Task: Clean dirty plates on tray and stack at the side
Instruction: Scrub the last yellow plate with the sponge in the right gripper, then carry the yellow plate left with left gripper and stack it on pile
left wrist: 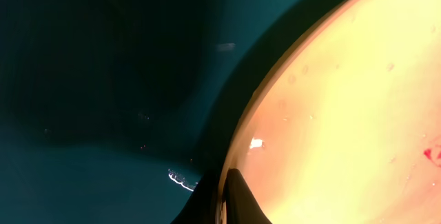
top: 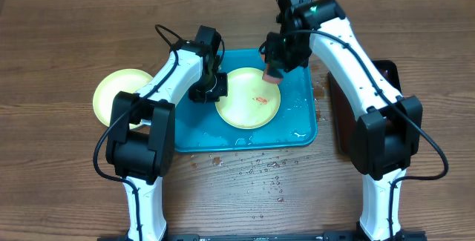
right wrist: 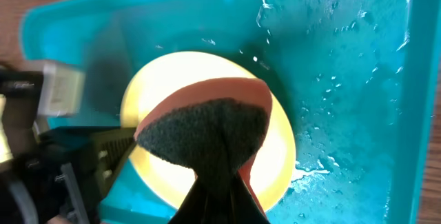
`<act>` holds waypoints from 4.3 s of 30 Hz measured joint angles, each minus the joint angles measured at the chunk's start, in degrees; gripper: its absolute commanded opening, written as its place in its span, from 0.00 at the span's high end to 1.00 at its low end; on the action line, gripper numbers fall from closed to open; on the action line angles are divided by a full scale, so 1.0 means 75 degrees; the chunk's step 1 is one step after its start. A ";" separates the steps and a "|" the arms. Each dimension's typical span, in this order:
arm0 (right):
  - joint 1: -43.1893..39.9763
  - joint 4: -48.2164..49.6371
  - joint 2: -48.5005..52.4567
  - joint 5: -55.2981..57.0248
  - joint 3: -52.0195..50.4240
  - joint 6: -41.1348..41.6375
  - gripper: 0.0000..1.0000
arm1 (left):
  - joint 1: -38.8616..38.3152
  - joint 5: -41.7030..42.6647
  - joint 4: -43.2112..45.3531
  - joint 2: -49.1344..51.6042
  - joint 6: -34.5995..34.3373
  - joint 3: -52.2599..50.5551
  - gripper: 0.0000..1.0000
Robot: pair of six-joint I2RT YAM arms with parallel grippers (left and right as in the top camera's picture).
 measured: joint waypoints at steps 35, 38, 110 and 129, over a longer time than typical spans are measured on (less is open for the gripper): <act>0.0903 0.4025 0.0105 -0.1011 -0.3480 0.1230 0.96 | 0.0119 0.0341 0.0058 0.0000 0.0201 -0.0044 0.96; 0.1029 0.3835 0.0140 -0.1416 -0.3459 0.1163 0.96 | 0.0119 0.0341 0.0058 0.0000 0.0204 -0.0044 0.96; -0.1606 0.0458 -0.3471 0.0641 -0.1527 -0.0149 0.96 | -0.0708 -0.4392 -0.0280 -0.2646 0.1014 -0.0087 0.96; -0.1609 0.0318 -0.3471 0.0638 -0.1527 -0.0146 0.96 | -0.3095 -1.0439 0.0332 -0.2771 0.0592 -0.0087 0.96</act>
